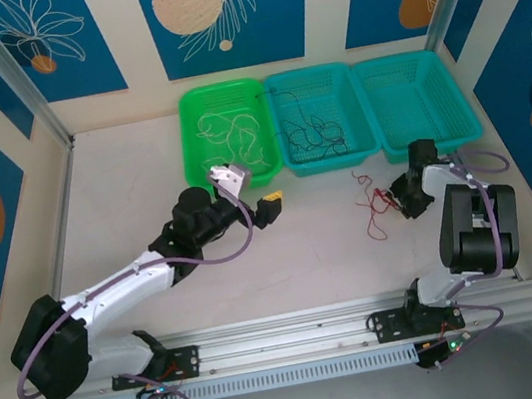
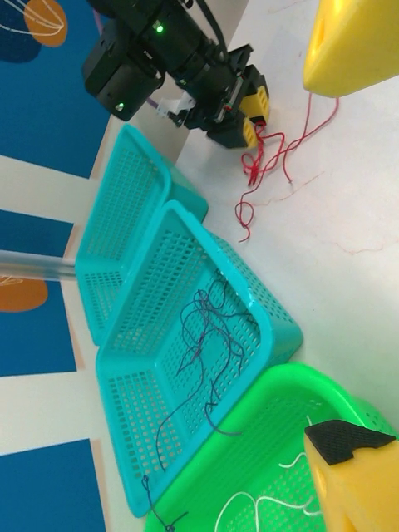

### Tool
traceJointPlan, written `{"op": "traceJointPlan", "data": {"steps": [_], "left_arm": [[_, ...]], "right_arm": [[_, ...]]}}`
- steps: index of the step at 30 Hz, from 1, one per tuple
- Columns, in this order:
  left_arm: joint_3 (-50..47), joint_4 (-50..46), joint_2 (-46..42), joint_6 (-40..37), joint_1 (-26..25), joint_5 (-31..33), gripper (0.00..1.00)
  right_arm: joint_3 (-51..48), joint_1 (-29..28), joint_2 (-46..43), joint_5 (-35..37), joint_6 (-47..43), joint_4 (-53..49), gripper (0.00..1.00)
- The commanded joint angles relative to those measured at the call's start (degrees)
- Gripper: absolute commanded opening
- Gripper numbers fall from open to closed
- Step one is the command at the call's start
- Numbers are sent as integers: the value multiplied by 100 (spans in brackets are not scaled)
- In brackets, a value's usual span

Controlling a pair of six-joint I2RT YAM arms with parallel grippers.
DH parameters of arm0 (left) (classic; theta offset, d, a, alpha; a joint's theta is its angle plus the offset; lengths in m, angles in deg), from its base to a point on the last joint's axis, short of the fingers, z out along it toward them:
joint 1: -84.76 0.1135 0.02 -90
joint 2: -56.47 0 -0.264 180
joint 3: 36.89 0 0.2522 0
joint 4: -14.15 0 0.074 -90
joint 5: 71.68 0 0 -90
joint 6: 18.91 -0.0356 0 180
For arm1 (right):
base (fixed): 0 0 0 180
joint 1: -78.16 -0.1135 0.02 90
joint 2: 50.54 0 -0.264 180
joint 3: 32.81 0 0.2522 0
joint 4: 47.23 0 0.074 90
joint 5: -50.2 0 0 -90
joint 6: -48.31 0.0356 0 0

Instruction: Untangle the cables

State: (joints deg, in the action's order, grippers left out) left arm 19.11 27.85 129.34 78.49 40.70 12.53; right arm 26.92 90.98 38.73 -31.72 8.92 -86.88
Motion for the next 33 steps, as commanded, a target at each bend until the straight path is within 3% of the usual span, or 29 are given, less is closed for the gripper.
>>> {"op": "traceJointPlan", "data": {"steps": [1, 3, 8, 15, 19, 22, 29, 30, 32, 33], "left_arm": [[47, 171, 13, 154, -17, 221, 100], [30, 138, -10, 196, -15, 285, 100], [-96, 105, -127, 327, -23, 263, 100], [-199, 521, -280, 732, -94, -1027, 100], [-180, 482, -373, 678, -321, -1079, 100], [-185, 431, -403, 650, -409, -1001, 100], [-429, 448, -668, 776, -489, -918, 100], [-459, 425, -712, 768, -507, -904, 100], [-468, 304, -785, 683, -512, -904, 100], [-475, 242, -822, 633, -517, -898, 100]], "right_arm": [[-119, -19, 64, -319, 192, 449, 13], [-237, 61, -255, -245, 273, 421, 0], [-493, 348, -1474, 78, 541, 78, 0], [-490, 377, -3630, 562, 951, -670, 0], [-258, 361, -4286, 591, 1317, -462, 0], [78, 401, -3905, 799, 1496, 117, 0], [1574, 452, -1310, 1421, 1275, 1173, 0], [1861, 485, -915, 1296, 1070, 1252, 9], [2829, 590, -40, 660, 482, 866, 62], [3320, 602, 273, 508, 281, 351, 76]]}}
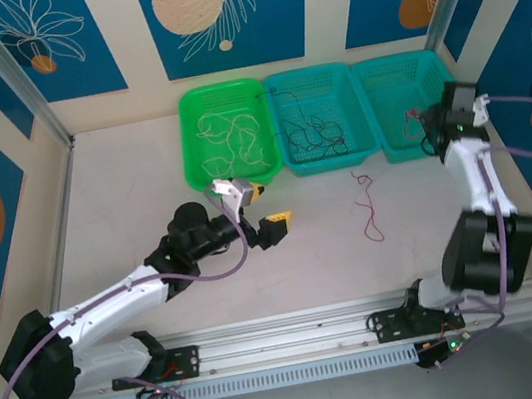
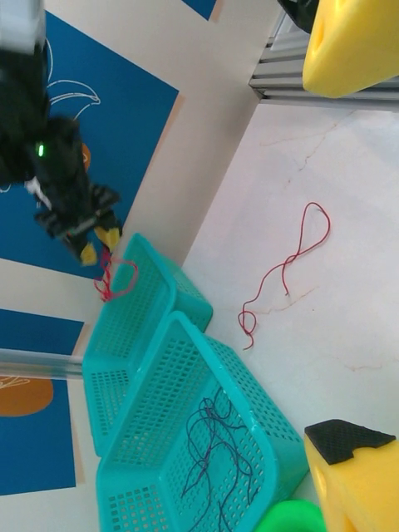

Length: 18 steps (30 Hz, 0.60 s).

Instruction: Untangle the cables

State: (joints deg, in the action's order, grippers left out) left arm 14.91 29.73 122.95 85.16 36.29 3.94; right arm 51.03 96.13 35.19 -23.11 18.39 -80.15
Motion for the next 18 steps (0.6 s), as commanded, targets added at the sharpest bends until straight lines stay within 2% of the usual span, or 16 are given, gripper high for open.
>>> {"op": "traceJointPlan", "data": {"steps": [1, 3, 6, 10, 15, 18], "left_arm": [[-73, 24, -221, -67, -82, -17, 100], [-144, 77, -298, -55, -94, 37, 100], [-193, 266, -337, 56, -93, -5, 100], [-129, 234, -338, 9, -93, -111, 100], [-94, 63, -380, -141, -93, -116, 100], [-163, 54, -423, -157, -93, -62, 100]], "right_arm": [[1361, 32, 829, -242, -795, -952, 82], [1373, -84, 705, 61, -980, -1246, 85], [374, -113, -102, 44, -1105, -534, 91], [-399, -3, -1015, -436, -1283, -630, 89], [-1596, -131, -2198, -1026, -1536, -944, 86], [-2235, -219, -2679, -923, -1386, -1429, 83]]}}
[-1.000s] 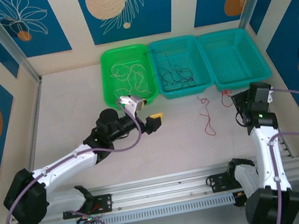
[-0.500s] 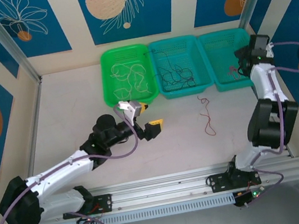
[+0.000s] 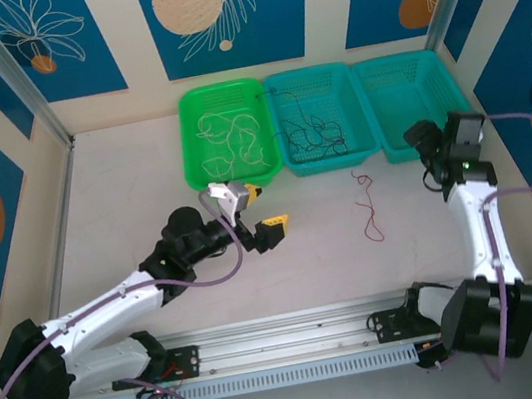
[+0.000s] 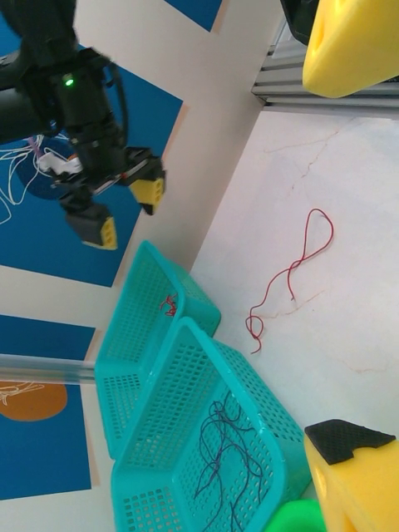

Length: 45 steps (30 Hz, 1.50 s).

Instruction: Untangle the cables

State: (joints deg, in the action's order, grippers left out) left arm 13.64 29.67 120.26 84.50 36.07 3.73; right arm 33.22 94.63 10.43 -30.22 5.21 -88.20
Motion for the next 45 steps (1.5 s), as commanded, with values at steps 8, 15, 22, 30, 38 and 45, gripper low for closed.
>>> {"op": "traceJointPlan", "data": {"steps": [8, 15, 22, 30, 38, 45], "left_arm": [[-263, -22, -279, -83, -72, 103, 100], [-223, -382, -305, -263, -71, -226, 100], [-338, -1002, -644, -538, -72, -193, 100], [-522, -1141, -905, -532, -71, 552, 100], [-648, -991, -1022, -459, -62, 734, 100], [-786, -586, -1193, -518, -72, 396, 100]], "right_arm": [[-1262, -814, -16, -242, -625, -1120, 75], [-1029, -1822, 1011, -268, -1131, -769, 75], [-93, -2218, 2746, 523, -1328, -1013, 70], [291, -2217, 3762, 548, -1296, -1200, 36], [117, -2186, 3275, 389, -1265, -1082, 0], [-102, -2114, 1453, 9, -983, -1102, 0]]}}
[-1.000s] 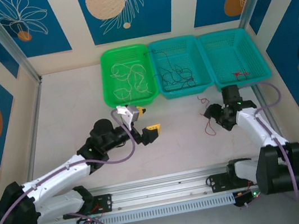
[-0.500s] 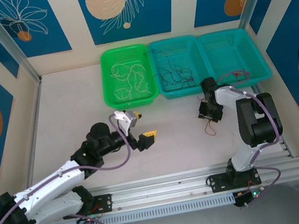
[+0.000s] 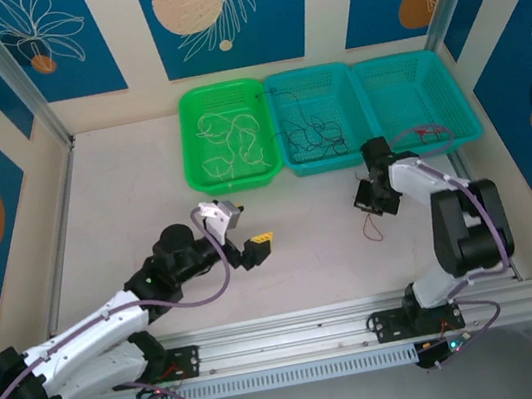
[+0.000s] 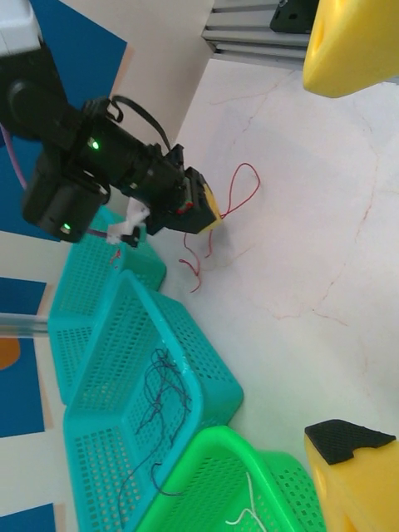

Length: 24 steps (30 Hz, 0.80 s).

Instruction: Untangle the cables

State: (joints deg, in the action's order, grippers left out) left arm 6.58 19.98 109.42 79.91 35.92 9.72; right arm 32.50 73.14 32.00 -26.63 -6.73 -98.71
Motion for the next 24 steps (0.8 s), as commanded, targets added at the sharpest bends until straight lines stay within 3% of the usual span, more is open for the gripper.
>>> {"op": "traceJointPlan", "data": {"steps": [1, 7, 12, 15, 19, 24], "left_arm": [[-80, 457, -108, -65, -56, -349, 100], [17, 860, -13, -72, -56, -948, 100], [248, 713, 337, -155, -64, -1190, 100], [298, 652, 447, -139, -81, -1304, 100], [258, 613, 321, -154, -108, -1273, 100], [231, 98, -32, -443, -108, -1080, 100]], "right_arm": [[-52, 26, -1026, -482, 288, -52, 0], [92, -96, -2521, -716, 835, -106, 0], [298, -70, -2967, -683, 1164, 504, 0], [589, 252, -2743, -677, 1188, 894, 0], [1007, 1156, -1962, -983, 1307, 1610, 0], [1895, 1861, -531, -403, 1340, 2040, 0]]}}
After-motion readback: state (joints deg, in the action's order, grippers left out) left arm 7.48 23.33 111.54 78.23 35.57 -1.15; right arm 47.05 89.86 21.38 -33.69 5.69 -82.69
